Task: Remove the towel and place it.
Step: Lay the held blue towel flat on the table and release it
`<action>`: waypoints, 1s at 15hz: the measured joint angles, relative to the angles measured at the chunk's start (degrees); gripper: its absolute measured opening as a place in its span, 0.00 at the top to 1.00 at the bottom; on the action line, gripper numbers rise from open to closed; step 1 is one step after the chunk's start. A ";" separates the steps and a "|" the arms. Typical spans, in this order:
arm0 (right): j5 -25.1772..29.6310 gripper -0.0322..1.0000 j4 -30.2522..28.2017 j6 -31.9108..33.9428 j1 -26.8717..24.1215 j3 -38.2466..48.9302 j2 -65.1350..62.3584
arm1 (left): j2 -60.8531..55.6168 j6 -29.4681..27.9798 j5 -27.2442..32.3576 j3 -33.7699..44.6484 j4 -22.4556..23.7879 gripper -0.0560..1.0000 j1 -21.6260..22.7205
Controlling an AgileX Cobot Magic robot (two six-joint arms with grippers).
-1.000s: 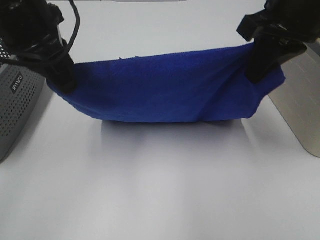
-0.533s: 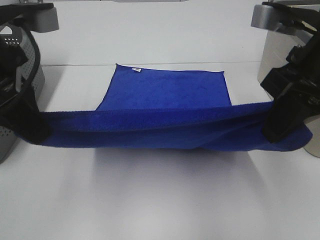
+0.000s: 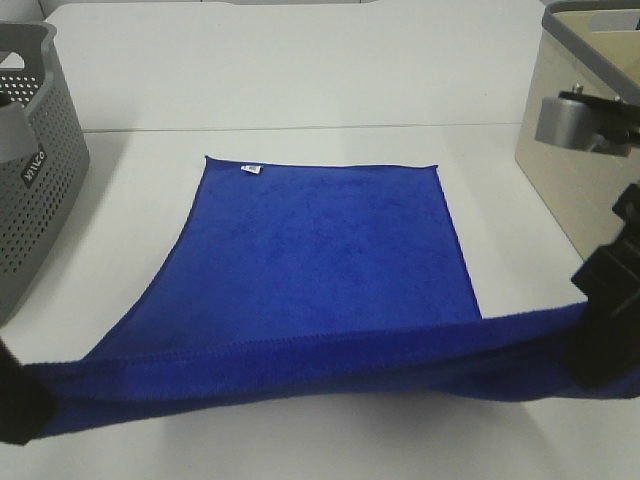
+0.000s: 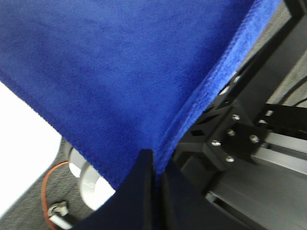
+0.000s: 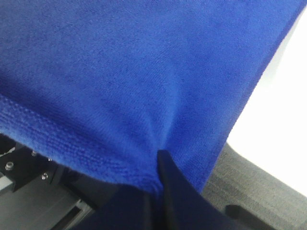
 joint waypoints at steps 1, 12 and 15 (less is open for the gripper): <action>0.00 0.95 0.86 0.00 0.06 3.09 -2.52 | -3.21 -1.09 -0.34 3.67 -2.06 0.95 0.00; -0.06 0.95 4.30 -1.38 0.11 14.44 -8.37 | -6.13 1.32 -1.26 16.96 -8.88 0.95 0.00; -0.06 0.95 4.70 -1.38 0.11 16.10 -8.31 | -6.13 0.11 -1.26 16.96 -8.82 0.95 0.00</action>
